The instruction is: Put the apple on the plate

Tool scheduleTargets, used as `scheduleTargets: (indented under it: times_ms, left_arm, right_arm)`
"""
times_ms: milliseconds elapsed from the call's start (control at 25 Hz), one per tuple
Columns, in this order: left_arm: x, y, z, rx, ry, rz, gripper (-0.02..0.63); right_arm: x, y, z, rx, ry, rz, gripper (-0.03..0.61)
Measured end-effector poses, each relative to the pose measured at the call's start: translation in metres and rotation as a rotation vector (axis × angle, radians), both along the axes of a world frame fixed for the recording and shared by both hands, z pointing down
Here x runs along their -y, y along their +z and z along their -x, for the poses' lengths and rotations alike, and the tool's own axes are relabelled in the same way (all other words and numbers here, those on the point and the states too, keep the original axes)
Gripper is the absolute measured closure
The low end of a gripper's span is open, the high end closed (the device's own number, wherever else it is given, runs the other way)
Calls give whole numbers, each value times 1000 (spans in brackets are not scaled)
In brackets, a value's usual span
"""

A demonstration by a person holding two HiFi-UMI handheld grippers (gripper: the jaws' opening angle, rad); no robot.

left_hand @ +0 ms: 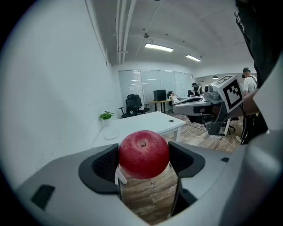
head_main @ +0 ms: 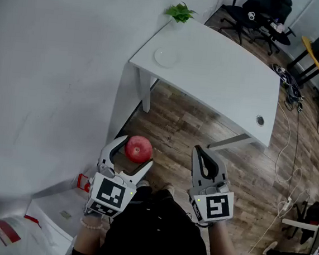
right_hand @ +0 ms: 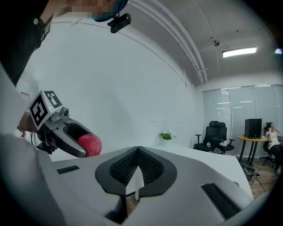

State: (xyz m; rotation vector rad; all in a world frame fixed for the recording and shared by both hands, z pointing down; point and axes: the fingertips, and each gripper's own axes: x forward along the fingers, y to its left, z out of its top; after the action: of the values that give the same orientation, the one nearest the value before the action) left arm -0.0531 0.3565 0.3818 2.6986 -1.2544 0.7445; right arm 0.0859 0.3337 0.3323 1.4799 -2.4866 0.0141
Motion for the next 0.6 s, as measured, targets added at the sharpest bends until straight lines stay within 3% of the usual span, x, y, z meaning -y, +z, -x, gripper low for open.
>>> scheduleTargets:
  times_ms: [600]
  left_arm:
    - [11, -10, 4, -2, 36, -35, 247]
  right_arm:
    - [2, 1, 9, 26, -4, -22, 537]
